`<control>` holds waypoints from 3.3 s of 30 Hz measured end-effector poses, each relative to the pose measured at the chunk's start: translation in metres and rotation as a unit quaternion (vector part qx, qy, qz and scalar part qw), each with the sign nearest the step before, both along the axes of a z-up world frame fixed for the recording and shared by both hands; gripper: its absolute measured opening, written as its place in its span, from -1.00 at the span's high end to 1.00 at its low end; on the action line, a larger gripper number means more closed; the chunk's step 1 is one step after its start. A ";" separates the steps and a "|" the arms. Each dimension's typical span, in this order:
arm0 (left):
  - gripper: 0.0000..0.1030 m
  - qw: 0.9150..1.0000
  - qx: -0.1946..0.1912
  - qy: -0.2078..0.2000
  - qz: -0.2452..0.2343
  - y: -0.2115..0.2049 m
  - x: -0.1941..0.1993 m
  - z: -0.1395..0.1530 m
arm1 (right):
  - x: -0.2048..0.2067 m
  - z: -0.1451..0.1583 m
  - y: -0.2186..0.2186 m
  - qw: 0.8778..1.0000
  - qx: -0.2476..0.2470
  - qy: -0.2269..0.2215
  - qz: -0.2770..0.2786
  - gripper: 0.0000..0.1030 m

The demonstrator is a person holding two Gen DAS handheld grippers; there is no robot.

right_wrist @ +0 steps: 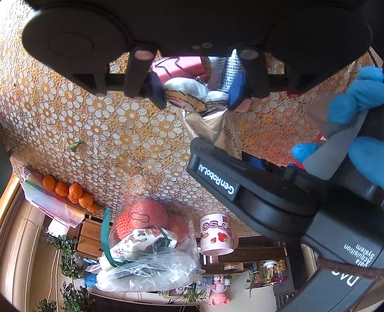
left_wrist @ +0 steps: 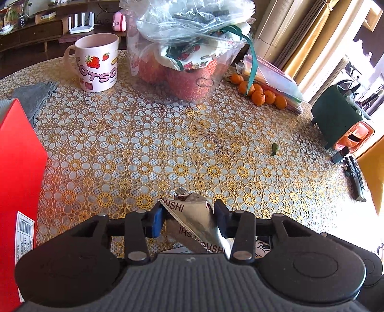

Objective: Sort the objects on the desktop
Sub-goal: 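Grasp the silver snack wrapper with the left tool while the right tool grasps a white wrapper, then carry the silver wrapper and white wrapper toward the shoebox with both tools, then lower and release the silver and white wrappers into the shoebox with both tools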

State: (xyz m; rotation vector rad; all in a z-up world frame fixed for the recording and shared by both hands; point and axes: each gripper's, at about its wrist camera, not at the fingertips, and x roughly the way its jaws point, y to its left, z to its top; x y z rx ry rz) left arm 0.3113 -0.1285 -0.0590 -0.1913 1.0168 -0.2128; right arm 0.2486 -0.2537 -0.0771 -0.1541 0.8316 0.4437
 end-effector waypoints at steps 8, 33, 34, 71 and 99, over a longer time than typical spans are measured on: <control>0.36 0.999 -0.011 -0.029 0.022 0.020 -0.013 0.015 | -0.012 0.014 0.007 1.000 -0.008 -0.012 0.009 -0.05; 0.37 0.997 0.002 -0.071 0.032 0.100 -0.105 0.090 | -0.050 0.086 0.044 0.999 -0.009 -0.018 0.033 -0.05; 0.37 0.997 0.006 -0.074 0.033 0.105 -0.109 0.093 | -0.050 0.089 0.049 0.999 -0.007 -0.018 0.035 -0.05; 0.37 0.967 0.128 -0.134 0.175 0.296 -0.120 0.089 | -0.027 0.099 0.250 0.992 -0.013 -0.030 0.121 -0.05; 0.35 0.967 0.151 -0.093 0.185 0.301 -0.078 0.031 | 0.030 0.029 0.299 0.994 -0.063 -0.003 0.086 -0.07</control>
